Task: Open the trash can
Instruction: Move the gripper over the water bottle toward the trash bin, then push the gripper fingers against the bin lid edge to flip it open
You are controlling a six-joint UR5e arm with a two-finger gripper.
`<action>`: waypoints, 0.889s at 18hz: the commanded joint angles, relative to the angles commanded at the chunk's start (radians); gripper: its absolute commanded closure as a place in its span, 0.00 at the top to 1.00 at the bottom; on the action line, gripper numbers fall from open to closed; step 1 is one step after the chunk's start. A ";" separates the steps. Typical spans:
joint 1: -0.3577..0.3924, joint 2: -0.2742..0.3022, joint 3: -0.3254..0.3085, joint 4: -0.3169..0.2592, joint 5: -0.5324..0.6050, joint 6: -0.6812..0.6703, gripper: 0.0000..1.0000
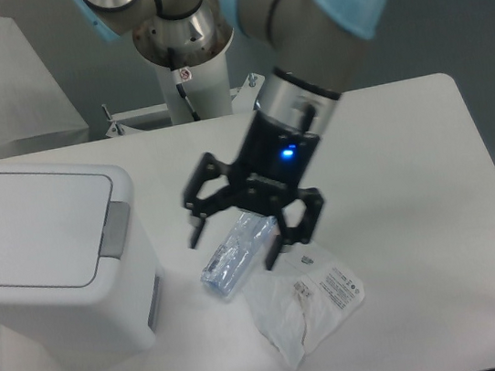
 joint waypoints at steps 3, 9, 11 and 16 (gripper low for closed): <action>-0.023 0.017 -0.045 0.024 0.005 0.002 1.00; -0.055 0.015 -0.100 0.086 0.009 0.002 1.00; -0.055 0.020 -0.115 0.086 0.009 0.002 1.00; -0.057 0.020 -0.129 0.086 0.009 0.005 1.00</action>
